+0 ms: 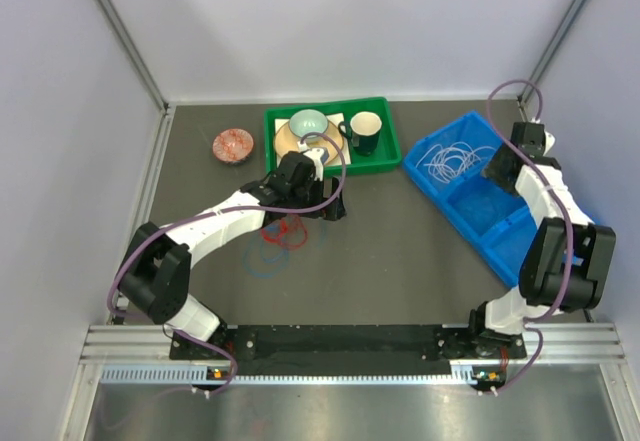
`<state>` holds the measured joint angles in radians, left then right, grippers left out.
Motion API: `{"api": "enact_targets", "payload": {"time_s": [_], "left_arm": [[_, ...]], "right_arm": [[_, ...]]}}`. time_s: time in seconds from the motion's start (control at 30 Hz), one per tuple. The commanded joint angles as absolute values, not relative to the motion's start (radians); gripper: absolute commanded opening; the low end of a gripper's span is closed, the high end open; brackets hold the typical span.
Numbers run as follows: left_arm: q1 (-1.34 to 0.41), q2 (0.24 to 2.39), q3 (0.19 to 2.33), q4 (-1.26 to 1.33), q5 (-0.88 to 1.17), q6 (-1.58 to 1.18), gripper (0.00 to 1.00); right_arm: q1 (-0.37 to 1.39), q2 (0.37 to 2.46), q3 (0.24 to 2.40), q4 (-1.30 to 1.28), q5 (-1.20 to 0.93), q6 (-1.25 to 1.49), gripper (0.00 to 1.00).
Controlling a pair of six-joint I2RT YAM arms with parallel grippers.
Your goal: Untangle the cables
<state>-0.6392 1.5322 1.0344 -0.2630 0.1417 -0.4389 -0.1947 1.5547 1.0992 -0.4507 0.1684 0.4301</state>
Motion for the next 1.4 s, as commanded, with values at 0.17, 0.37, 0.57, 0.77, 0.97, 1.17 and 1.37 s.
{"api": "enact_targets", "payload": {"time_s": [0.17, 0.37, 0.57, 0.77, 0.97, 1.17, 1.37], "left_arm": [[-0.635, 1.503, 1.055, -0.238, 0.132, -0.433, 0.98], [-0.630, 1.470, 1.048, -0.268, 0.074, -0.440, 0.98], [-0.617, 1.425, 1.019, -0.275, 0.060, -0.448, 0.98], [-0.614, 1.425, 1.008, -0.281, 0.055, -0.448, 0.98], [-0.612, 1.427, 1.006, -0.272, 0.083, -0.457, 0.98], [-0.614, 1.431, 1.006, -0.267, 0.097, -0.466, 0.98], [-0.614, 1.431, 1.009, -0.271, 0.094, -0.465, 0.98]], "right_arm": [[-0.155, 1.326, 1.216, -0.520, 0.192, 0.407, 0.57], [0.032, 1.236, 1.238, -0.560, 0.258, 0.364, 0.56], [0.116, 1.195, 1.086, -0.592, 0.216, 0.373, 0.55], [0.164, 1.154, 0.841, -0.572, 0.231, 0.420, 0.58], [0.173, 1.173, 0.779, -0.531, 0.198, 0.426, 0.59], [0.192, 1.252, 0.756, -0.473, 0.186, 0.428, 0.58], [0.221, 1.322, 0.770, -0.436, 0.187, 0.430, 0.56]]}}
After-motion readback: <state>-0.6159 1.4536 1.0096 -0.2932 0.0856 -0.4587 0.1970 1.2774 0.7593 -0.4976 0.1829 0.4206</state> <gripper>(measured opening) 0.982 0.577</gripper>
